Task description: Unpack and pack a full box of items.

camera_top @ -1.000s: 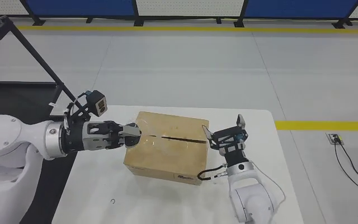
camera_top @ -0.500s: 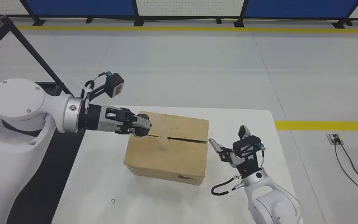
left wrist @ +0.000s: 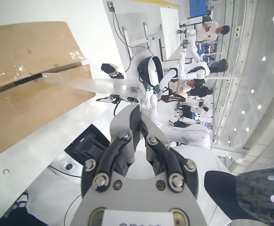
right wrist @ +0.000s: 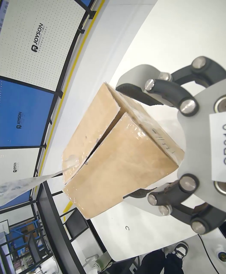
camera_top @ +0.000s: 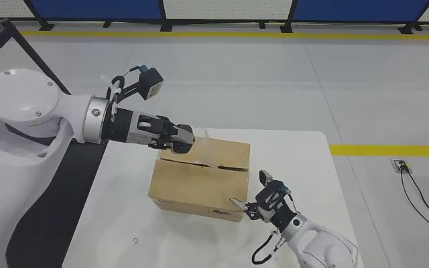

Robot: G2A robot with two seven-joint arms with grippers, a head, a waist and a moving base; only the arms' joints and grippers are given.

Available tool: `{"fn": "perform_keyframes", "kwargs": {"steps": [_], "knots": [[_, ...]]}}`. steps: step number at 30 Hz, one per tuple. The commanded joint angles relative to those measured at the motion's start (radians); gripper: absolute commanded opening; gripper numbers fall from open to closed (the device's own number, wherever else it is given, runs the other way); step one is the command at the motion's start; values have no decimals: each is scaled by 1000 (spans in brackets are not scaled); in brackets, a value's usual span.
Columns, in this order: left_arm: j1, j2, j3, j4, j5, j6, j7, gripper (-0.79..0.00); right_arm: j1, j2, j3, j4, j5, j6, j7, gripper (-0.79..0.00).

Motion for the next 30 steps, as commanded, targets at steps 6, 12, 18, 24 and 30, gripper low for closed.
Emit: {"fn": "perform_keyframes", "kwargs": {"steps": [6, 12, 18, 24, 30], "knots": [[-2, -7, 10, -36, -33, -20, 51, -785, 33, 0, -91, 47, -43, 33, -156, 0], [0, -7, 13, -65, -45, -17, 70, -785, 67, -1, -154, 93, -128, 106, -261, 0], [3, -6, 14, -83, -50, -9, 73, -785, 84, -1, -187, 119, -231, 224, -344, -74], [10, -2, 10, -96, -55, -2, 74, -785, 102, 7, -186, 124, -260, 208, -341, -215], [17, 1, 10, -102, -60, 4, 62, -785, 116, 14, -190, 133, -344, 238, -368, -86]]}}
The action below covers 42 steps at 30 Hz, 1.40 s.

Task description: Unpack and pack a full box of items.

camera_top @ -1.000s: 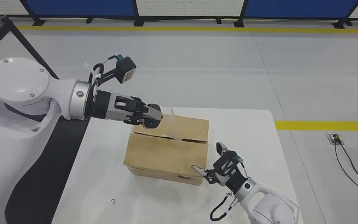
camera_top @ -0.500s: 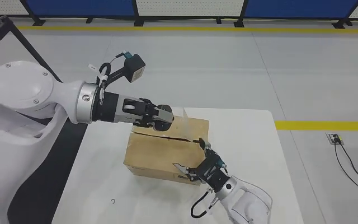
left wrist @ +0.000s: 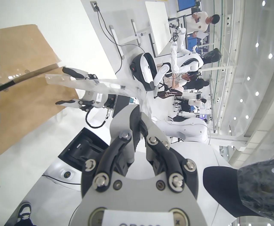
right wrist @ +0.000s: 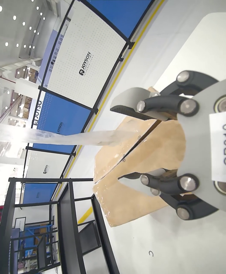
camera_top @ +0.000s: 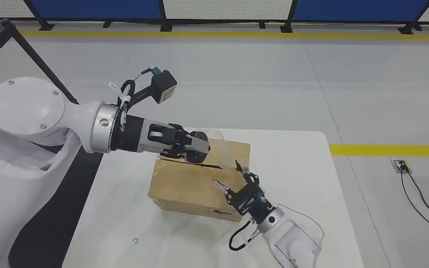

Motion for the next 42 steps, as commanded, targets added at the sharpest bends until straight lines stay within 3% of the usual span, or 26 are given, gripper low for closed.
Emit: {"fn": "perform_keyframes", "kwargs": {"steps": [1, 4, 6, 9, 10, 11, 23, 33, 40, 42], "knots": [[1, 1, 0, -1, -1, 0, -2, -785, 4, 1, -5, 4, -24, 25, -3, -95], [3, 2, -1, -3, -1, -1, -3, -785, 13, 2, -14, 7, -47, 42, 1, -237], [5, 5, -5, -2, 0, -1, -7, -785, 16, 3, -18, 5, -59, 55, 4, -443], [12, 9, -17, 2, 0, -2, -9, -785, 16, 4, -21, -1, -65, 63, 3, -603], [15, 11, -21, 5, -2, -1, -11, -785, 15, 5, -22, -4, -67, 64, 3, -733], [19, 13, -25, 6, -3, -2, -14, -785, 14, 6, -22, -5, -71, 63, 4, -785], [50, 30, -58, 13, -9, -8, -28, -785, 17, 15, -29, -31, -88, 50, 19, -785], [152, 61, -135, 30, -3, -29, -14, -785, -47, 17, -90, -88, -384, 328, 6, -785], [285, 91, -213, 16, -3, -22, 21, -785, -65, 18, -103, -99, -459, 362, 38, -785], [285, 91, -213, 16, -3, -22, 21, -785, -65, 18, -103, -99, -459, 362, 38, -785]]}}
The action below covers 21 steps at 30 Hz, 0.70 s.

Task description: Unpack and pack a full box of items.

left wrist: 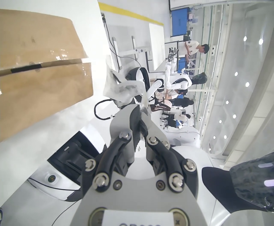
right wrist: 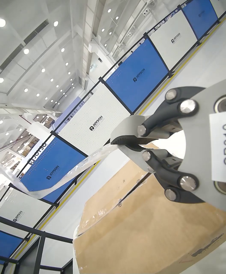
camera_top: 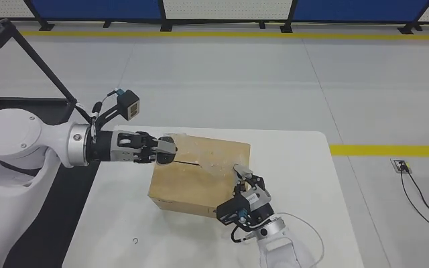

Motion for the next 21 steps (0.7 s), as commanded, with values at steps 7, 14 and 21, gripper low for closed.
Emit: {"fn": "perform_keyframes", "kwargs": {"steps": [7, 14, 21], "knots": [[-2, 0, 1, 0, 0, 0, 0, -785, 0, 0, 0, 0, 0, 0, 0, -785], [50, 5, -15, 6, -18, -17, 29, -785, 13, -4, -43, 6, -204, 47, 127, -785], [109, 24, -39, 29, 30, 3, -22, -785, 17, -12, -120, 20, -495, 74, 290, -785]]}}
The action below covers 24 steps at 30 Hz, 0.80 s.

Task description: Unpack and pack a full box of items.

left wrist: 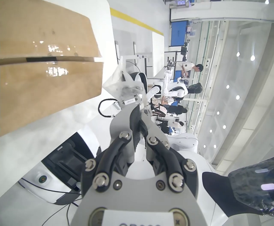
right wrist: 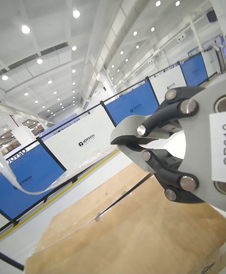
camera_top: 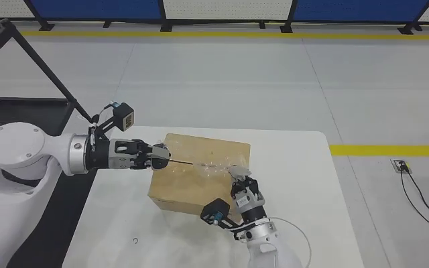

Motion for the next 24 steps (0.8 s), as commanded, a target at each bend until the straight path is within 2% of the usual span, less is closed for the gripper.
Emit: {"fn": "perform_keyframes", "kwargs": {"steps": [1, 11, 16, 24], "knots": [[12, 5, -1, 12, 25, 6, -21, -785, -1, -3, -16, 4, -77, 7, 58, -785], [44, 14, 9, 66, 82, 8, 2, -785, 31, -31, -82, 76, -292, -1, 290, -785], [44, 14, 36, 79, 132, 28, 29, -785, 46, -43, -103, 112, -329, -32, 340, -785], [34, 11, 71, 121, 143, 54, 7, -785, 95, -64, -130, 168, -420, -126, 412, -785]]}}
